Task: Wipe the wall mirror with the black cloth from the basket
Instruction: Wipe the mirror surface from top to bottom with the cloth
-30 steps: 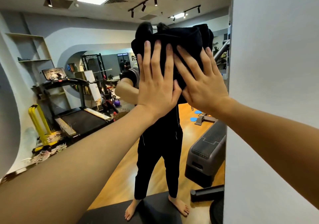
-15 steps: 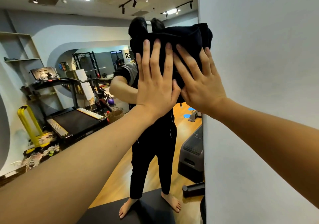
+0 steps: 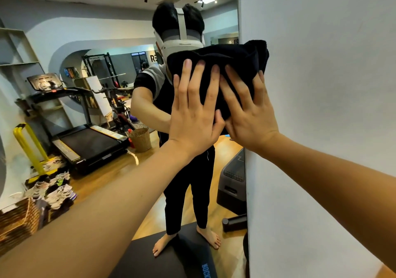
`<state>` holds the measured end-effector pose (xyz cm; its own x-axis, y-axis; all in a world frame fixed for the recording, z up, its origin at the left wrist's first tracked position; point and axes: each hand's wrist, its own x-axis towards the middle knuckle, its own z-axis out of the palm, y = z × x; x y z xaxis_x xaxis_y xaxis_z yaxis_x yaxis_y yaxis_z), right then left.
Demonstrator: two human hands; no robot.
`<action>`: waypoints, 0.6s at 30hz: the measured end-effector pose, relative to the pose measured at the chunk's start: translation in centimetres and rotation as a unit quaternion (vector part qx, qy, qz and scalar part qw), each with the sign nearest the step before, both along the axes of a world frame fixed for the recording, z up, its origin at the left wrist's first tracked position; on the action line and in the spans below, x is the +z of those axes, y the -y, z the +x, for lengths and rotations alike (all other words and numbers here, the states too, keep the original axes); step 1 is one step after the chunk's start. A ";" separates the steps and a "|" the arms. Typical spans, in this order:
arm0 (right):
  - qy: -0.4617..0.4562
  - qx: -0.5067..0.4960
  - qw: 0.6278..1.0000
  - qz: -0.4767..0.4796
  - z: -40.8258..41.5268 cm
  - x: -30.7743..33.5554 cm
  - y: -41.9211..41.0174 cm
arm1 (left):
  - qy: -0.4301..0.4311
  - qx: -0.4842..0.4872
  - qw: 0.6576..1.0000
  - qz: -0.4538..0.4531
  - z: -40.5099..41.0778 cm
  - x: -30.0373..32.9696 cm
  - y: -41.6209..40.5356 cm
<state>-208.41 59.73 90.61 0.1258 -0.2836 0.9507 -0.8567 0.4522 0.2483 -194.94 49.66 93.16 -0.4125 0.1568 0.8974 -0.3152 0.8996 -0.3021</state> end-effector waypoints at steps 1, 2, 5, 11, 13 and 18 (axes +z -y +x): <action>0.002 -0.001 1.000 0.004 0.1 -0.4 -0.1 | 0.004 0.001 1.000 -0.003 0.0 -0.3 0.1; 0.004 -0.002 1.000 0.009 0.1 -0.8 -0.2 | 0.008 0.002 1.000 -0.005 0.0 -0.8 0.1; 0.020 0.002 0.999 0.025 0.5 -2.1 -0.3 | 0.023 0.001 1.000 -0.005 0.1 -2.0 0.2; 0.052 -0.019 0.997 0.060 1.5 -3.8 -0.3 | 0.053 0.013 0.998 -0.033 0.8 -3.1 0.8; 0.070 -0.026 0.994 0.078 2.1 -3.9 0.0 | 0.061 0.024 0.997 -0.039 1.1 -3.2 0.9; 0.084 -0.042 0.993 0.071 3.4 -4.3 0.8 | 0.081 0.025 0.995 -0.054 2.0 -3.1 2.1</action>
